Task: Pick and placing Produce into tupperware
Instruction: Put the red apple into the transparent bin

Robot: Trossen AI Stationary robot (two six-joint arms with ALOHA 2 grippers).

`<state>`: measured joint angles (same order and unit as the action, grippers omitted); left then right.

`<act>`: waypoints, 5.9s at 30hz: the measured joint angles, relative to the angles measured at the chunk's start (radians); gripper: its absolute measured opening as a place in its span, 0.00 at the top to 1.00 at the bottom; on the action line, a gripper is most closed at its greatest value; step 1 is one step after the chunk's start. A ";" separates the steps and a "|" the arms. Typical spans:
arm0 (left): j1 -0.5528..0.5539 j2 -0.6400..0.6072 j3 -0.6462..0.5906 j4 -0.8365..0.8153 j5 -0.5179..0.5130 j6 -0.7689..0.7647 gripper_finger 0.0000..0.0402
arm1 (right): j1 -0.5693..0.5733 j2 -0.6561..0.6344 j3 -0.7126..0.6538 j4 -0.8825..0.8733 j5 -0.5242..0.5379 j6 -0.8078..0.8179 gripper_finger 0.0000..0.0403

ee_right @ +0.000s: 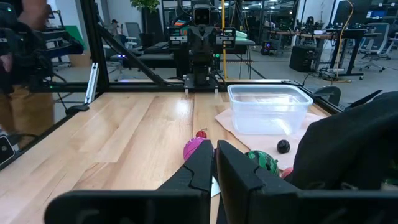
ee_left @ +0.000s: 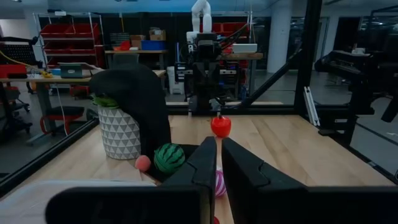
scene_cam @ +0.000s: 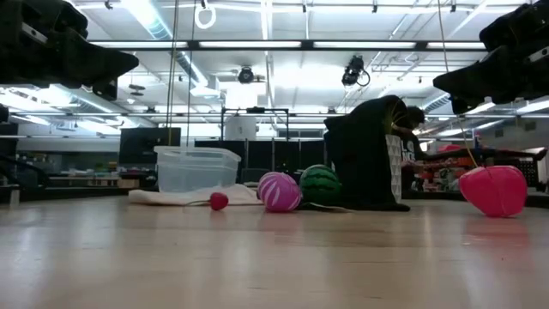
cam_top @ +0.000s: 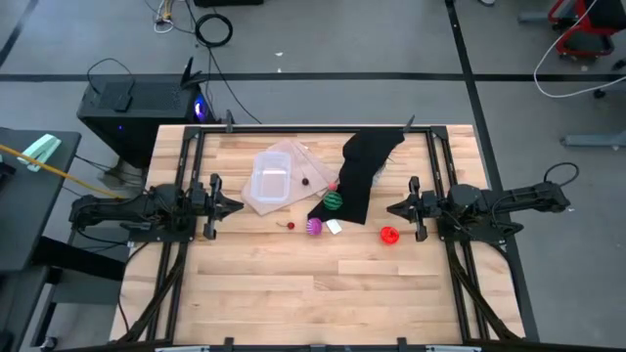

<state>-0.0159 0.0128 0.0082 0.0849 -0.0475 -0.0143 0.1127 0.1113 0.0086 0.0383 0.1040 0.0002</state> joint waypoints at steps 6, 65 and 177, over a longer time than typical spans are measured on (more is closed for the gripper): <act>0.000 0.000 0.000 0.000 0.000 0.000 0.90 | 0.000 0.000 0.000 0.000 0.000 0.000 0.93; 0.000 0.000 0.000 0.010 0.000 0.000 0.92 | 0.000 0.000 0.000 0.000 0.000 0.000 0.93; 0.052 0.985 1.053 0.493 -0.446 0.109 0.94 | -0.218 0.574 1.239 -0.363 0.408 0.078 0.93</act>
<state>0.0362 0.9975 1.0611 0.5783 -0.4931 0.0946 -0.1051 0.6854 1.2476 -0.3245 0.5117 0.0781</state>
